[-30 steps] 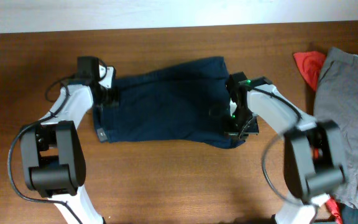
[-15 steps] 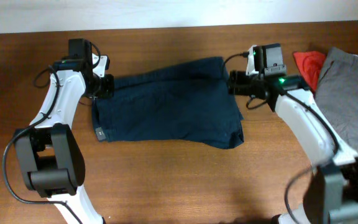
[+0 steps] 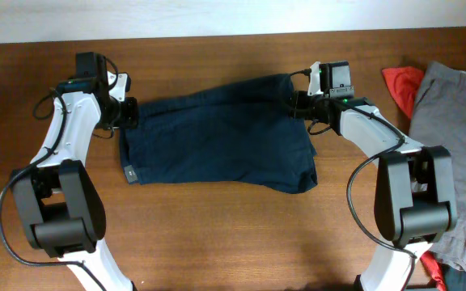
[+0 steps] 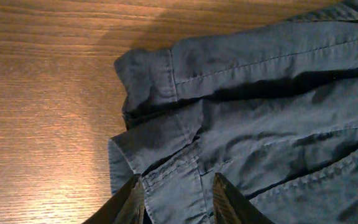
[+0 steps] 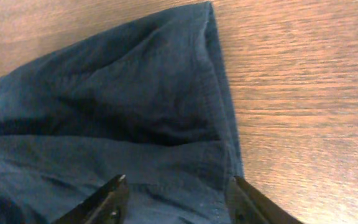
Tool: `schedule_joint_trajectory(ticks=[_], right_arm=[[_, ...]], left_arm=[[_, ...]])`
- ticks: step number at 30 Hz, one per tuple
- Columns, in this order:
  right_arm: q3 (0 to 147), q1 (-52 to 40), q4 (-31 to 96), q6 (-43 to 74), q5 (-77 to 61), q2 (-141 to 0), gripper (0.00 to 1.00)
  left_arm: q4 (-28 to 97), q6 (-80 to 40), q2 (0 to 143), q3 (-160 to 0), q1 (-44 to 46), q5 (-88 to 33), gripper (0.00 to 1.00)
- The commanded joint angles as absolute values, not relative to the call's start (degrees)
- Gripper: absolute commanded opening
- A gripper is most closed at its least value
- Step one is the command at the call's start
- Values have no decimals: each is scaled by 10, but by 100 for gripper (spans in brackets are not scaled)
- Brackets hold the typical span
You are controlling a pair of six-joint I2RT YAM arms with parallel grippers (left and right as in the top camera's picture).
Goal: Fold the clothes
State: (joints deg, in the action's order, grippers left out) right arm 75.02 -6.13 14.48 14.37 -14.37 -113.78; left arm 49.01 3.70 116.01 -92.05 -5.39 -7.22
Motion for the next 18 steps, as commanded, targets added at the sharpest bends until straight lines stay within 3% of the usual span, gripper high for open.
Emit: schedule_joint_trajectory(ticks=[1, 6, 10, 11, 13, 14, 18], right_arm=[[752, -58, 142, 142, -174, -1154, 51], [752, -58, 141, 142, -178, -1159, 50], [752, -58, 137, 142, -178, -1161, 27], [752, -58, 139, 142, -178, -1161, 26], [752, -58, 142, 142, -175, -1161, 29], [752, -58, 143, 142, -161, -1162, 39], [752, -56, 143, 142, -138, -1167, 49]], left_arm=[[489, 44, 1174, -925, -56, -77, 36], [489, 44, 1174, -925, -56, -77, 36], [489, 44, 1174, -925, -56, -77, 36], [489, 44, 1174, -925, -56, -77, 36], [489, 44, 1174, -925, -56, -77, 36], [489, 44, 1174, -925, -56, -77, 36], [490, 44, 1174, -925, -56, -77, 36]])
